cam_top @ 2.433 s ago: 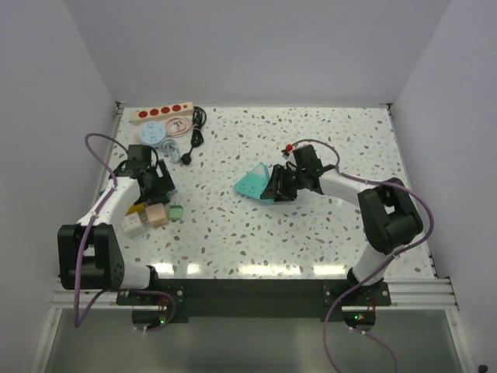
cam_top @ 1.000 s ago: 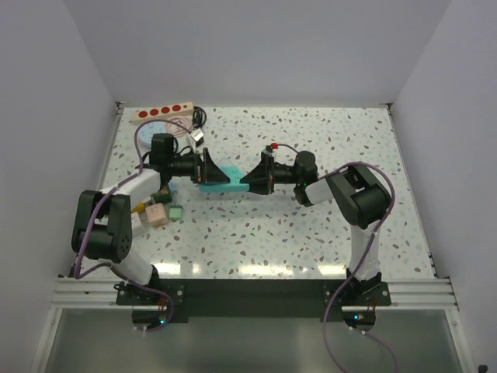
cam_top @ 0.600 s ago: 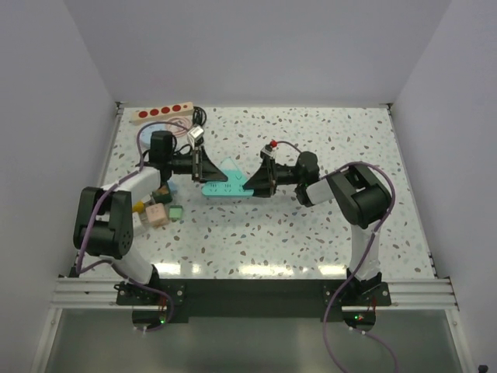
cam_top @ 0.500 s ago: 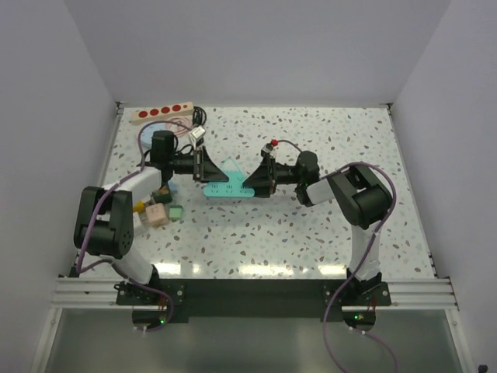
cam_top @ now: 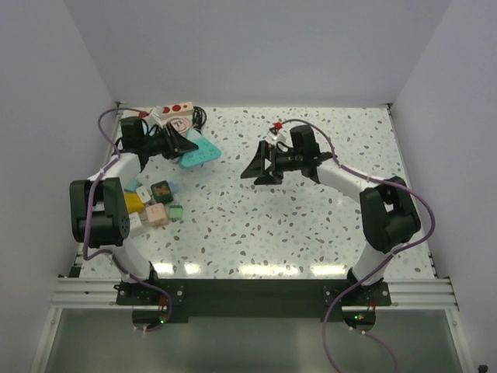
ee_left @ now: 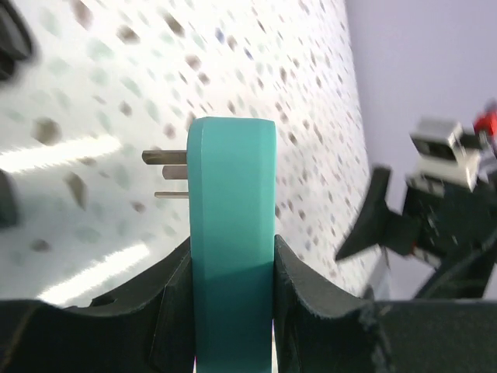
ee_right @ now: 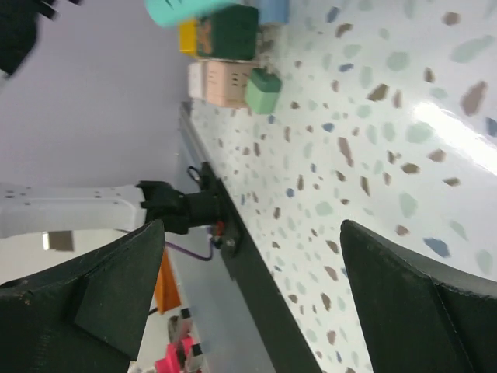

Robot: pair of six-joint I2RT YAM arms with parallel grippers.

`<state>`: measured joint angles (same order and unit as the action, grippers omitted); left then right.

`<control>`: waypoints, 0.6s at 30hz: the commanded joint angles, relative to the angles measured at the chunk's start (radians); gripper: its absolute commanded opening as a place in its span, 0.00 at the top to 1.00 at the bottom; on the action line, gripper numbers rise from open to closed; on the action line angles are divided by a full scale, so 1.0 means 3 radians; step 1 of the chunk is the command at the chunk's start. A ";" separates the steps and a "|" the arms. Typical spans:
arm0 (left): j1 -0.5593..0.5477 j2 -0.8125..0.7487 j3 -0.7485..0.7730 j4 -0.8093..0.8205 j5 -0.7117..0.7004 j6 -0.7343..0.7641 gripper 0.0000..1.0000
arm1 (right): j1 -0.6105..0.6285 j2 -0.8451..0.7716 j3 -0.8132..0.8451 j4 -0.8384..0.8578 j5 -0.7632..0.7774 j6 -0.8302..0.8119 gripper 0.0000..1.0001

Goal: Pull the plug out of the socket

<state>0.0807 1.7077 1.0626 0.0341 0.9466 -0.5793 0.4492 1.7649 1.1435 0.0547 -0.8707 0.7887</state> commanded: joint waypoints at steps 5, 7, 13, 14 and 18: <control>0.0186 0.0418 0.0854 0.0219 -0.1359 -0.0221 1.00 | -0.0025 -0.0376 -0.0007 -0.1358 0.0581 -0.0829 0.01; 0.0217 0.0622 0.1151 0.0173 -0.1737 -0.0237 1.00 | -0.0025 -0.0463 -0.0058 -0.1374 0.0612 -0.0834 0.01; 0.0303 0.1307 0.1975 0.0019 -0.2173 -0.0334 1.00 | -0.0025 -0.0606 -0.0079 -0.1527 0.0755 -0.0926 0.01; 0.0319 0.1434 0.2082 0.0039 -0.2184 -0.0365 1.00 | -0.0030 -0.0616 -0.0079 -0.1568 0.0780 -0.0941 0.01; 0.0380 0.1787 0.2413 -0.0016 -0.2215 -0.0472 0.95 | -0.0025 -0.0642 -0.0064 -0.1624 0.0816 -0.0967 0.01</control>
<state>0.1745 2.1811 1.6814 0.0250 0.3286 -0.6781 0.4427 1.6112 1.1206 -0.3904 -0.6529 0.5285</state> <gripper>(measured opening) 0.405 0.986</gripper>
